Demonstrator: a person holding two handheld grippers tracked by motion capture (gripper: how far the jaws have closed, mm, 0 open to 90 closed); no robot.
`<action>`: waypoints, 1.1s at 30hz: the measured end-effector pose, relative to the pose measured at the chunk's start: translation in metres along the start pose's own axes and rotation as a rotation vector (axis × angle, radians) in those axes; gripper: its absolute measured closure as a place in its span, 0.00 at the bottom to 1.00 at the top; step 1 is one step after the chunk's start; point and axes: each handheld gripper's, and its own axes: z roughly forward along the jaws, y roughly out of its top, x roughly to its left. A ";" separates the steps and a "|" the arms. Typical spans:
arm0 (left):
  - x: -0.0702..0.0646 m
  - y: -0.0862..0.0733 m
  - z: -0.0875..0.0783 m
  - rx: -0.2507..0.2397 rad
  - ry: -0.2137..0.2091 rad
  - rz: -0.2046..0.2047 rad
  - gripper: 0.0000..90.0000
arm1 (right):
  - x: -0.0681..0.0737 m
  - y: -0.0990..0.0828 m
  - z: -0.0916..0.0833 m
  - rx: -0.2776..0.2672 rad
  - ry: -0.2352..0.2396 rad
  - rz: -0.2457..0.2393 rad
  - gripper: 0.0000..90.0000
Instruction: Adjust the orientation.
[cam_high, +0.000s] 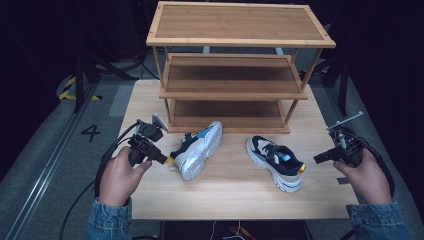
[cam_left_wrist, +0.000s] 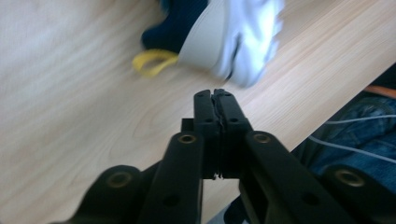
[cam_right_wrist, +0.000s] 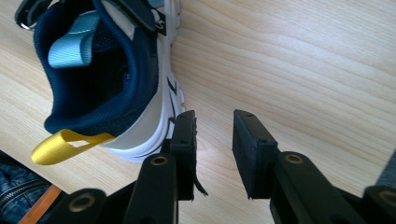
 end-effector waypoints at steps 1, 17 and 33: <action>0.000 0.000 0.000 0.000 0.000 0.000 0.99 | 0.000 0.000 0.000 0.000 0.000 0.000 0.79; -0.024 0.041 0.039 0.080 -0.063 0.098 0.99 | 0.010 -0.007 0.005 -0.008 -0.019 -0.030 0.81; -0.019 0.056 0.059 0.100 -0.025 0.068 0.99 | 0.011 -0.010 0.008 -0.003 -0.018 -0.028 0.79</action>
